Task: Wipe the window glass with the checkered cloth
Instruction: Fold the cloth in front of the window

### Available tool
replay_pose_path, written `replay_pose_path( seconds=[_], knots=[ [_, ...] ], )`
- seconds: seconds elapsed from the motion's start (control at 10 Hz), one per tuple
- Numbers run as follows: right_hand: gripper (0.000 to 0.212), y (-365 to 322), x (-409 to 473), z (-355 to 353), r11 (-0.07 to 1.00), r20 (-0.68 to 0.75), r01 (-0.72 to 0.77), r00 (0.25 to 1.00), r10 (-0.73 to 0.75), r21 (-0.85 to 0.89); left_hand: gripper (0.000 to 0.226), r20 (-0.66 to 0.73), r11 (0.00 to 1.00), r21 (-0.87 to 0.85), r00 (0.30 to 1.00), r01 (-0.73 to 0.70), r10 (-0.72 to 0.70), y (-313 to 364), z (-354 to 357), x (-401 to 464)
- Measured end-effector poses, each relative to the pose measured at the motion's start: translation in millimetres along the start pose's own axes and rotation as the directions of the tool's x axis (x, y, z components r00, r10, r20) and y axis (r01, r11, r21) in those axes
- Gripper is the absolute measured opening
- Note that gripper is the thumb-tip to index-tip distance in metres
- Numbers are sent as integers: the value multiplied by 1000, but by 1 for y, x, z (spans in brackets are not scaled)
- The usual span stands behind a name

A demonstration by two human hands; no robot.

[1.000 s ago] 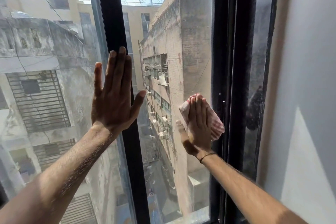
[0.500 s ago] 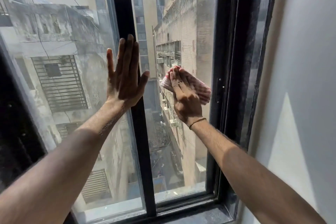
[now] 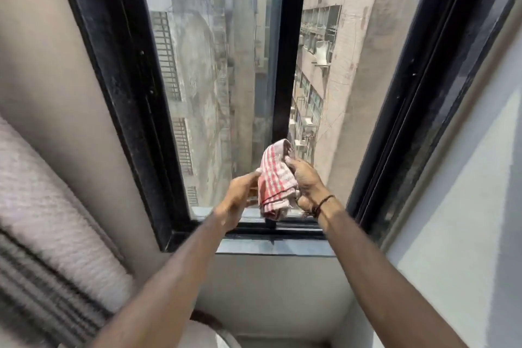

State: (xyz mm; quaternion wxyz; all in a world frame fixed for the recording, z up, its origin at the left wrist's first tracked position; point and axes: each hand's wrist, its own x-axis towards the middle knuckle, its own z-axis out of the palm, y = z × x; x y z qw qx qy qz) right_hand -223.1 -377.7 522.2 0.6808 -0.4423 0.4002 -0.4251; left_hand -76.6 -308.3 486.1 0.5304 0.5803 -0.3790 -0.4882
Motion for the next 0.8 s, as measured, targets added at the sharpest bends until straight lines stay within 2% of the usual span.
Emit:
replay_pose_path(
  seconds=[0.1, 0.2, 0.3, 0.4, 0.5, 0.6, 0.7, 0.8],
  knots=[
    [34, 68, -7, 12, 992, 10, -126, 992, 126, -26, 19, -140, 997, -16, 988, 70, -72, -50, -25, -18],
    [22, 188, -31, 18, 904, -26, -377, 925, 379, -202, 7, -323, 966, 41, 918, 254, -228, -144, -66, -56],
    [13, 267, -54, 16, 802, -55, -493, 861, 506, -337, 8, -341, 908, 35, 859, 417, -381, -219, -89, -87],
    [21, 383, -90, 7, 637, -130, -583, 780, 612, -504, 22, -391, 801, 25, 743, 599, -543, -332, -112, -138],
    [27, 457, -115, 1, 536, -173, -622, 729, 662, -570, 12, -428, 716, -9, 644, 698, -634, -397, -122, -169],
    [36, 539, -155, -12, 413, -255, -731, 613, 748, -544, 7, -472, 583, 40, 530, 811, -705, -477, -127, -204],
    [44, 588, -168, -23, 368, -262, -742, 580, 771, -561, 15, -409, 498, 60, 476, 865, -778, -523, -127, -216],
    [45, 594, -167, -28, 358, -314, -736, 602, 735, -575, 38, -361, 465, 142, 483, 874, -798, -523, -127, -216]
  ],
)
